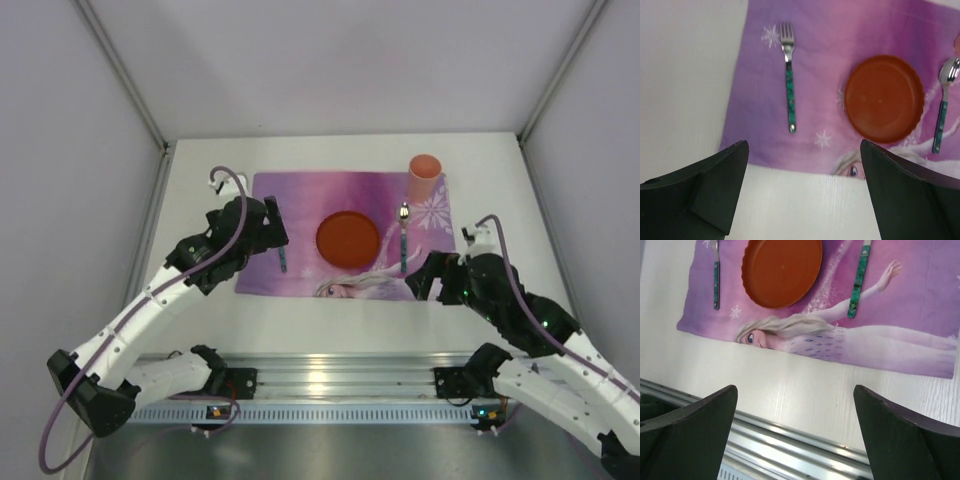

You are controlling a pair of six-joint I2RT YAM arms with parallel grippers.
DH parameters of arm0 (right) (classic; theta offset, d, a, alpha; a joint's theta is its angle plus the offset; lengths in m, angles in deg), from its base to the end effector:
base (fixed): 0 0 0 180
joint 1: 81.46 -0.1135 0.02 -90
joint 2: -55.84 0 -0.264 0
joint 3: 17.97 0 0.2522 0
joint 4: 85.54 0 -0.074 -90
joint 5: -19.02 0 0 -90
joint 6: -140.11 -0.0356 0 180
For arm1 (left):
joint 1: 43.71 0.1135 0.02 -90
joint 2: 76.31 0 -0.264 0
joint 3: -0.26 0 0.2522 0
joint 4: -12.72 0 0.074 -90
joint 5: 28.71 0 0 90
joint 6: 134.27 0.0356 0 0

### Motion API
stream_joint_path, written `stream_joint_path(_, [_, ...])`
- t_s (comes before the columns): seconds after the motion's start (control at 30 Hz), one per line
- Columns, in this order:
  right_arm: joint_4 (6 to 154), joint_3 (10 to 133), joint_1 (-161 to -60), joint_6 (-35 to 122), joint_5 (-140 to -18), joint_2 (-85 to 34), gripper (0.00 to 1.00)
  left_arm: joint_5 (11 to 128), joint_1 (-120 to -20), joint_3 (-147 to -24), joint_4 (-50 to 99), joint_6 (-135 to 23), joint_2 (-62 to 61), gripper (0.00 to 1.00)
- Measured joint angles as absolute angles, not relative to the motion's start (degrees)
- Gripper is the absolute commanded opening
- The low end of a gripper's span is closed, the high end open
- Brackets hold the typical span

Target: Set the dinner table for one person

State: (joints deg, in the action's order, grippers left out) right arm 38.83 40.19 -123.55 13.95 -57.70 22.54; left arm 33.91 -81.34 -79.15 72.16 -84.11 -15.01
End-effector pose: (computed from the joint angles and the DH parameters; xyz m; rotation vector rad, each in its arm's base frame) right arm 0.0957 0.0754 0.3089 0.0307 2.1452 0.5745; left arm 0.1781 -0.1166 0.3537 -0.2837 2.1865 -0.2038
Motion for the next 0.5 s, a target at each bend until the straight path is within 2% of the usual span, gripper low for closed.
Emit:
stream_joint_path(0.17, [34.66, 39.06, -123.55, 10.11, -56.74, 34.52, 1.0, 28.27, -81.32, -61.18, 49.12, -69.99, -21.57, 0.98])
stream_joint_path(0.27, [34.02, 41.39, -123.55, 9.82, -54.73, 36.07, 1.0, 26.11, -81.27, -51.96, 37.49, -61.86, -24.74, 0.98])
stream_joint_path(0.5, [31.55, 43.58, -123.55, 9.76, -52.41, 33.97, 1.0, 24.82, -81.06, -46.1, 25.19, -53.55, -25.61, 0.98])
